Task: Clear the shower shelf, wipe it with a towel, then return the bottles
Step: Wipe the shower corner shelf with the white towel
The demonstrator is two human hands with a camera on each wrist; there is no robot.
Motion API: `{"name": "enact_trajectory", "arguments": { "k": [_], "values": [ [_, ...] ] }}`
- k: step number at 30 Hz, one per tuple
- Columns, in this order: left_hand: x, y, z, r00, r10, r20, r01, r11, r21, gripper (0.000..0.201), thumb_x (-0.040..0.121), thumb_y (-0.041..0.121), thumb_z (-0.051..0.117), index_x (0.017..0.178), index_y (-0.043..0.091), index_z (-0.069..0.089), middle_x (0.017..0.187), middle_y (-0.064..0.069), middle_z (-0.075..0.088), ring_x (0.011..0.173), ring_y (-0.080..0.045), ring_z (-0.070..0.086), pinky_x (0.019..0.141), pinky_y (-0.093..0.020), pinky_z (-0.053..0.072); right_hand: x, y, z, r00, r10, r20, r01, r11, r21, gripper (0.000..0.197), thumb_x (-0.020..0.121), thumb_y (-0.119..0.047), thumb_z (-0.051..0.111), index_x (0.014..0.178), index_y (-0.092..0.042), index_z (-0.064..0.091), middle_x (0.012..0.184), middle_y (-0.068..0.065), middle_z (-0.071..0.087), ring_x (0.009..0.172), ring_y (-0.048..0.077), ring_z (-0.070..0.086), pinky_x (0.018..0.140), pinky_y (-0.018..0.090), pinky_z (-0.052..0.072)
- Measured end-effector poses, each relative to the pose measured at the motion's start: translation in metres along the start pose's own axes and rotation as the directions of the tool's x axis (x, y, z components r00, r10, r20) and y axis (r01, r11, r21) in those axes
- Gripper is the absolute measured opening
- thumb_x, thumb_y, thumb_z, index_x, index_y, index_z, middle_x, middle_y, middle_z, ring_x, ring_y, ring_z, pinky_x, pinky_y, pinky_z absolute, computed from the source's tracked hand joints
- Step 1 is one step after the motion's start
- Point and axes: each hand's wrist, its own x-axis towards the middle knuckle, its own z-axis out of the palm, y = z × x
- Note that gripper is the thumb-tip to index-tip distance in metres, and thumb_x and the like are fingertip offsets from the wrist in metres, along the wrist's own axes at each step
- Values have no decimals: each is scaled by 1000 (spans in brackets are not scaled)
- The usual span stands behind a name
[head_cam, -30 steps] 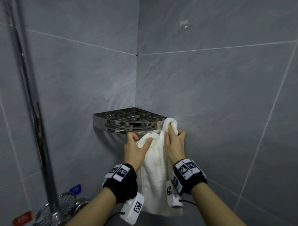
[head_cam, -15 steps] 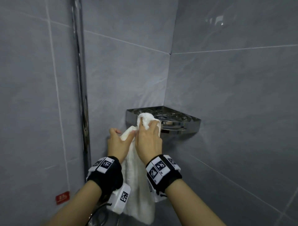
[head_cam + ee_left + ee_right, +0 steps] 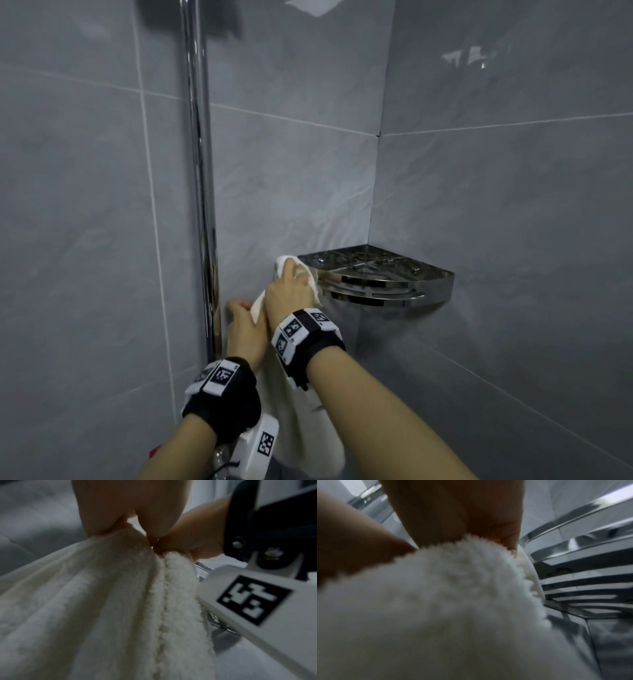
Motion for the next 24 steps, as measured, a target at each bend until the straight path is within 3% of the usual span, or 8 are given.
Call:
{"name": "enact_trajectory", "arguments": {
  "k": [3,8,11,14,16,19,21,24],
  "values": [
    [5,0,-6,999,27,17,-28,999,16,29,90,33,54,97,16,33,81,1,55,69,-14,53,57,-28,37,7,-5,-4,998,7,70,-4,999,-35,35,97,-16,35,121,-2,57,131,19,29,112,40,43,82,48,47],
    [0,10,-2,998,59,6,-59,997,-56,26,93,32,47,100,13,30,85,-3,55,68,-14,53,55,-27,38,-4,9,-5,1000,-19,0,19,998,67,44,97,-9,29,139,-2,37,138,22,28,117,39,43,91,46,47],
    [-7,14,4,995,98,-5,-98,994,-45,24,94,28,47,100,13,30,82,5,48,68,-5,48,53,-17,36,-20,20,-10,998,-50,-43,51,998,21,46,97,-9,27,143,-3,29,139,27,28,122,41,40,96,45,44],
    [-17,22,13,990,143,15,-142,989,-46,24,93,26,50,98,12,31,79,9,46,66,-1,46,47,-6,38,-38,37,-15,993,-49,-108,49,999,-3,46,96,-6,27,142,-3,30,140,29,27,117,38,45,89,39,45],
    [-25,26,20,985,161,56,-158,986,-44,26,92,28,51,98,12,31,76,9,48,66,-1,47,47,-2,36,-49,48,-16,992,-41,-123,40,999,-4,46,96,-5,25,142,-2,30,142,30,25,119,39,43,90,41,46],
    [-32,26,26,982,162,98,-160,987,-30,29,92,32,51,99,14,30,76,8,50,65,-4,48,48,-9,35,-56,55,-13,989,-22,-145,18,999,-27,47,95,-5,27,142,-3,30,142,31,24,118,39,43,88,49,51],
    [-29,21,23,984,145,105,-142,989,-32,27,92,30,50,100,14,29,78,4,51,65,-10,49,52,-18,36,-51,50,-9,989,-44,-138,37,998,-52,43,95,-6,28,137,-1,37,139,27,28,119,39,42,89,47,50],
    [-19,12,15,986,133,105,-135,991,14,23,92,24,49,101,14,31,79,7,47,66,-3,47,48,-16,33,-38,37,-5,990,-63,-127,53,995,-84,35,95,-7,30,122,3,50,132,24,34,116,38,43,85,47,49]
  ]
}}
